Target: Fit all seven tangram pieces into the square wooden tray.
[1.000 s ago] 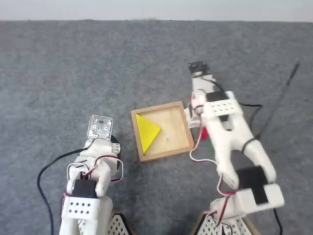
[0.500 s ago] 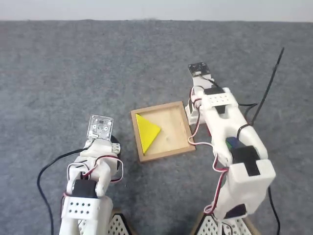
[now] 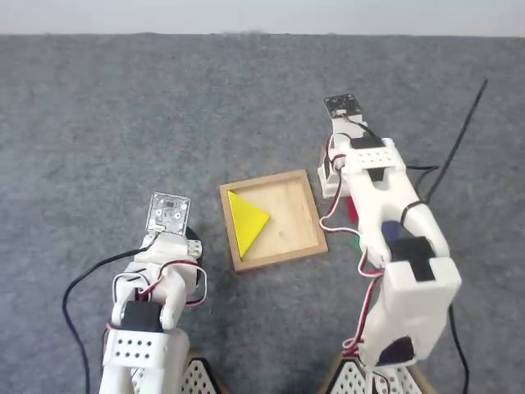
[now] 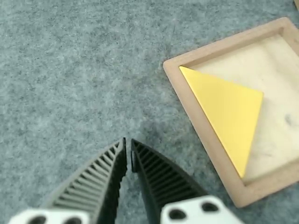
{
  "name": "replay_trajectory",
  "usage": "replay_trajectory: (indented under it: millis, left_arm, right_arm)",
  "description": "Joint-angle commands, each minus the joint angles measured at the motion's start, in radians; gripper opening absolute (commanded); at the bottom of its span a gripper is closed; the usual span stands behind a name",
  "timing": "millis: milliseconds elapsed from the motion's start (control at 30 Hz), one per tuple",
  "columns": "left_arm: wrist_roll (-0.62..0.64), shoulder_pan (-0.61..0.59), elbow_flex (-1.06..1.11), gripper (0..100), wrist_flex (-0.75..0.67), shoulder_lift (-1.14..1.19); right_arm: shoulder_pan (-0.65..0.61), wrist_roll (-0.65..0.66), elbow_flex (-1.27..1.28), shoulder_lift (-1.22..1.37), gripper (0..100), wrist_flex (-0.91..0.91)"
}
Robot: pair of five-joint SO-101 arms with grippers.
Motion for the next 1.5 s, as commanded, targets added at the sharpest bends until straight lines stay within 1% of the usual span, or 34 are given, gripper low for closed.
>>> replay_trajectory:
  millis: [0,267,433,567,633,767,867,967,1133,1233,1300,1400,1467]
  left_arm:
    - [0.006,-0.005,-0.008,2,0.005,-0.014]
    - [0.006,-0.005,-0.008,2,0.005,-0.014]
    - [0.006,-0.005,-0.008,2,0.005,-0.014]
    - [0.006,-0.005,-0.008,2,0.005,-0.014]
    - [0.006,-0.005,-0.008,2,0.005,-0.014]
    - [0.006,-0.005,-0.008,2,0.005,-0.014]
    - [0.006,-0.005,-0.008,2,0.005,-0.014]
    - [0.006,-0.005,-0.008,2,0.005,-0.014]
    - [0.006,-0.003,-0.008,2,0.005,-0.014]
    - [0.006,-0.003,-0.008,2,0.005,-0.014]
    - [0.006,-0.003,-0.008,2,0.005,-0.014]
    - [0.006,-0.003,-0.008,2,0.005,-0.014]
    - [0.006,-0.003,-0.008,2,0.005,-0.014]
  right_arm:
    - [0.012,0.017,-0.107,0.054,32.5,0.002]
    - [0.042,0.017,-0.172,0.105,32.2,0.067]
    - [0.045,0.012,-0.170,0.107,31.5,0.157]
    - [0.058,0.011,-0.143,0.105,23.7,0.173]
    - [0.058,0.011,-0.146,0.104,21.9,0.170]
    - [0.061,0.015,-0.170,0.105,26.6,0.114]
    - [0.056,0.017,-0.167,0.105,30.2,0.110]
    - [0.068,0.021,-0.170,0.096,31.3,0.119]
    - [0.122,0.114,-0.242,0.081,31.4,0.170]
    - [0.122,0.189,-0.270,0.114,31.4,0.159]
    - [0.101,0.229,-0.281,0.160,31.4,0.130]
    - [0.087,0.264,-0.304,0.220,31.2,0.111]
    - [0.094,0.261,-0.347,0.236,31.1,0.159]
